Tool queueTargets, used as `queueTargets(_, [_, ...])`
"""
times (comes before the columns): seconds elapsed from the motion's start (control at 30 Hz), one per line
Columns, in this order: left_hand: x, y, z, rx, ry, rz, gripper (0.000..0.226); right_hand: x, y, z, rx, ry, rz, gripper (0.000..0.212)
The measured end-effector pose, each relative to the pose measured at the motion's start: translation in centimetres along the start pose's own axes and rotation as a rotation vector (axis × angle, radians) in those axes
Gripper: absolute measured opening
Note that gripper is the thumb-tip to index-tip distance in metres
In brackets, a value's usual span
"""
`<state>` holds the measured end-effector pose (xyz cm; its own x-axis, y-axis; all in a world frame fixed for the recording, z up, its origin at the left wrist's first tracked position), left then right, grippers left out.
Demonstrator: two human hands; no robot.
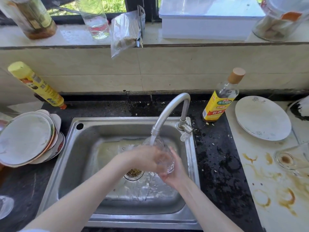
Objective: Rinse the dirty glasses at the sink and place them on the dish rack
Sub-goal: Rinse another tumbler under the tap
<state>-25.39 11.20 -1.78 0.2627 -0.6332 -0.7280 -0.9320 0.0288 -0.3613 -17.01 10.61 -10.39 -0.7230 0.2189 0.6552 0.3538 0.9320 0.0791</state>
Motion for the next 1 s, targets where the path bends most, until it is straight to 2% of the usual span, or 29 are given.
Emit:
queueTargets(0.07, [0.6,-0.5,-0.2,0.066,0.234,0.149,0.021,0.1,-0.2,0.0,0.122,0.047,-0.062,0.046])
queueTargets(0.13, [0.6,-1.2,-0.1,0.191,0.279,0.094,0.016,0.2,-0.4,-0.3,0.171,0.09,-0.09,0.047])
queueTargets(0.17, [0.2,-0.9,0.0,0.17,0.244,0.025,0.019,0.3,-0.4,-0.5,0.158,0.118,-0.082,0.048])
queueTargets(0.23, [-1.1,0.7,-0.1,0.01,0.108,-0.264,0.021,0.5,-0.2,-0.7,0.089,0.171,-0.003,0.048])
queueTargets(0.3, [-1.6,2.1,-0.3,-0.051,-0.021,-0.535,0.024,0.2,0.3,-0.8,0.001,0.164,0.041,0.052])
queueTargets(0.33, [-1.6,2.5,-0.4,-0.055,-0.061,-0.628,0.023,-0.2,0.6,-0.8,-0.048,0.143,-0.02,0.052])
queueTargets(0.4, [-1.6,2.5,-0.4,-0.065,-0.129,-0.663,0.02,-0.9,0.9,-0.4,-0.124,0.13,-0.237,0.05])
queueTargets(0.47, [-1.3,2.2,-0.1,-0.097,-0.18,-0.661,0.019,-1.4,0.7,0.0,-0.156,0.11,-0.415,0.064])
queueTargets(0.53, [-1.2,1.8,0.0,-0.111,-0.219,-0.654,0.017,-1.9,0.8,0.9,-0.185,0.035,-0.487,0.079])
queueTargets(0.6, [-1.1,1.6,-0.1,-0.124,-0.266,-0.665,0.017,-1.4,0.9,1.1,-0.209,-0.011,-0.453,0.078])
queueTargets(0.67, [-0.8,1.3,0.0,-0.106,-0.275,-0.61,0.016,-0.9,0.9,1.1,-0.195,-0.041,-0.268,0.064])
queueTargets(0.73, [-0.2,0.4,0.1,-0.033,-0.141,-0.26,0.024,-1.1,0.7,0.9,-0.1,-0.115,-0.074,0.051])
queueTargets(0.8, [0.2,-0.9,0.0,0.055,0.02,0.144,0.026,-1.5,0.6,0.7,0.037,-0.156,-0.129,0.046])
queueTargets(0.83, [0.2,-1.3,-0.2,0.08,0.08,0.21,0.025,-1.6,0.5,0.5,0.099,-0.144,-0.196,0.044])
queueTargets(0.93, [0.8,-1.4,-0.6,0.102,0.189,0.097,0.024,-1.6,0.6,-0.3,0.221,-0.127,-0.285,0.046])
queueTargets(1.0, [1.3,-0.3,-0.9,0.076,0.144,-0.023,0.023,-1.4,0.9,-0.3,0.185,-0.103,-0.246,0.043])
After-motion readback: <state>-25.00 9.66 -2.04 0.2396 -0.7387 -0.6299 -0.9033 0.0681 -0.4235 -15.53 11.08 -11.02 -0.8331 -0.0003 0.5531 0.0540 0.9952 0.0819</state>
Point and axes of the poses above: each hand's wrist, its own z-axis towards the middle knuckle, its own x-axis out of the palm, y = z × x, the point moved 5 cm from there along z, towards the middle knuckle, and after that the axes turned 8 degrees about z, right-handed, at the moved point
